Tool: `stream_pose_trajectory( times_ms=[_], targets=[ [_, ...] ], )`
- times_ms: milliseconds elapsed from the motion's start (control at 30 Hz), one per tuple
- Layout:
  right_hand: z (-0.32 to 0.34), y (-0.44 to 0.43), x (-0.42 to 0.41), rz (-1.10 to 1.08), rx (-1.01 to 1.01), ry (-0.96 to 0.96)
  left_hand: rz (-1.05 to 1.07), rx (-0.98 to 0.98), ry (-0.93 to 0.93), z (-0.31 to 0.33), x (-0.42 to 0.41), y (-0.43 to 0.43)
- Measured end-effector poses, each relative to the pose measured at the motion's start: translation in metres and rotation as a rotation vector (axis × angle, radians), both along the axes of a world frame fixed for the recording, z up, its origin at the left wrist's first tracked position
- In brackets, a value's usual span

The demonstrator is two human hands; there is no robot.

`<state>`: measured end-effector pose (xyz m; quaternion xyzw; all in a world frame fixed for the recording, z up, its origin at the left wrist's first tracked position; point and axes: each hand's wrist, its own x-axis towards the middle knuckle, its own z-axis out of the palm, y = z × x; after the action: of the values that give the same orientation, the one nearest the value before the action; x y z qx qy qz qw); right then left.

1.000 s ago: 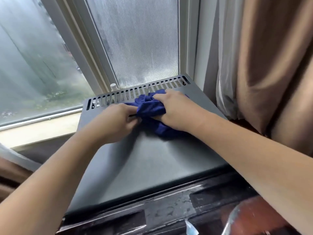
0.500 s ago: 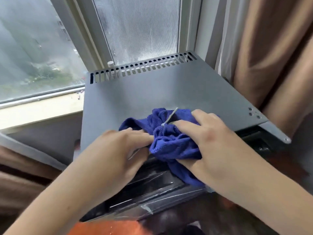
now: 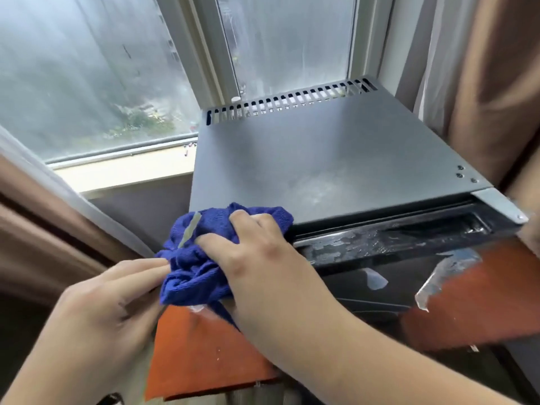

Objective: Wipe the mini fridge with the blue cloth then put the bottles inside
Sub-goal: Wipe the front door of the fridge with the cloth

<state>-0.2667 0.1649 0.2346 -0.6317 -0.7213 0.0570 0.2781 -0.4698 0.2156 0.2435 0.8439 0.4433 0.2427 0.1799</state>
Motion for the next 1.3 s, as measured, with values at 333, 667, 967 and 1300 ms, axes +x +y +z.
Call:
stream_pose_trajectory(
  times_ms=[333, 667, 967, 1300],
  targets=[
    [0.016, -0.059, 0.119, -0.120, -0.093, -0.045, -0.109, 0.084, -0.100, -0.009, 0.127, -0.052],
    [0.038, -0.127, 0.231, -0.384, -0.262, -0.173, -0.286, 0.182, 0.005, -0.014, 0.275, -0.087],
    [0.031, -0.105, 0.186, -0.210, -0.218, -0.101, -0.163, 0.144, -0.156, -0.021, 0.208, -0.090],
    [0.009, -0.077, 0.090, 0.019, -0.079, -0.105, 0.137, 0.168, -0.263, -0.035, 0.117, -0.102]
  ],
)
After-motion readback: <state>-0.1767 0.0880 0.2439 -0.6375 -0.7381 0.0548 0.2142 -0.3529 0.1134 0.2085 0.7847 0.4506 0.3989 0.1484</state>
